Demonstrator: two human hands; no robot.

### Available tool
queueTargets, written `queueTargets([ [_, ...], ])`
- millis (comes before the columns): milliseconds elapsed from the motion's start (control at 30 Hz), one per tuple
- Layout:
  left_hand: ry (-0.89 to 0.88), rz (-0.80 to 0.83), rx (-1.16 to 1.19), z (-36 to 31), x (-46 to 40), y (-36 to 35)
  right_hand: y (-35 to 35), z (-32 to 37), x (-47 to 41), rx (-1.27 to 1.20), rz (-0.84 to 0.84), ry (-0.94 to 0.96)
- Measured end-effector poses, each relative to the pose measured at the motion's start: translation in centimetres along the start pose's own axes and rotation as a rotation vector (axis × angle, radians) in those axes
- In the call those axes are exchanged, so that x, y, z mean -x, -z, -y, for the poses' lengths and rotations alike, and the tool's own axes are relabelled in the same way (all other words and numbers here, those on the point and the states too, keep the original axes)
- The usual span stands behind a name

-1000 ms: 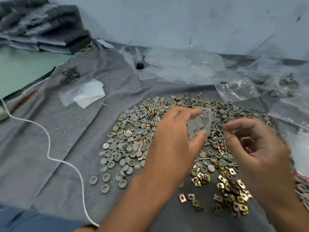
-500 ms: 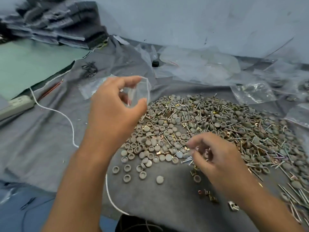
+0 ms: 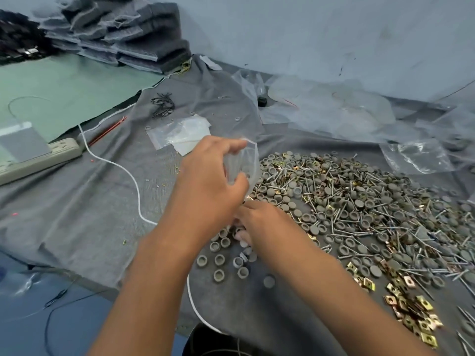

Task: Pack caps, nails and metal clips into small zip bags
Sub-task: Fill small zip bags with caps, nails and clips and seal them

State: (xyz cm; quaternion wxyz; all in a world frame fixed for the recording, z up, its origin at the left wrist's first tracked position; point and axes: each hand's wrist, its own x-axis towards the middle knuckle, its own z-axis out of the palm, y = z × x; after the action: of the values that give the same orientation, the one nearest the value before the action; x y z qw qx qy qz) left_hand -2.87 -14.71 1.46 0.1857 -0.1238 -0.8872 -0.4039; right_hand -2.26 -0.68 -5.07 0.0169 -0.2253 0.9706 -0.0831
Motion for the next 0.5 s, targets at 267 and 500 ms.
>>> queueTargets([
  [267,-0.024,0.108,0.016,-0.3,0.1,0.1,5.3,-2.3,3.7,-0.985,-0.351,-0.178],
  [500,-0.039,0.163,0.009,-1.0,0.0,-0.4,9.3,-1.0,2.2,-1.075,-0.560,-0.009],
])
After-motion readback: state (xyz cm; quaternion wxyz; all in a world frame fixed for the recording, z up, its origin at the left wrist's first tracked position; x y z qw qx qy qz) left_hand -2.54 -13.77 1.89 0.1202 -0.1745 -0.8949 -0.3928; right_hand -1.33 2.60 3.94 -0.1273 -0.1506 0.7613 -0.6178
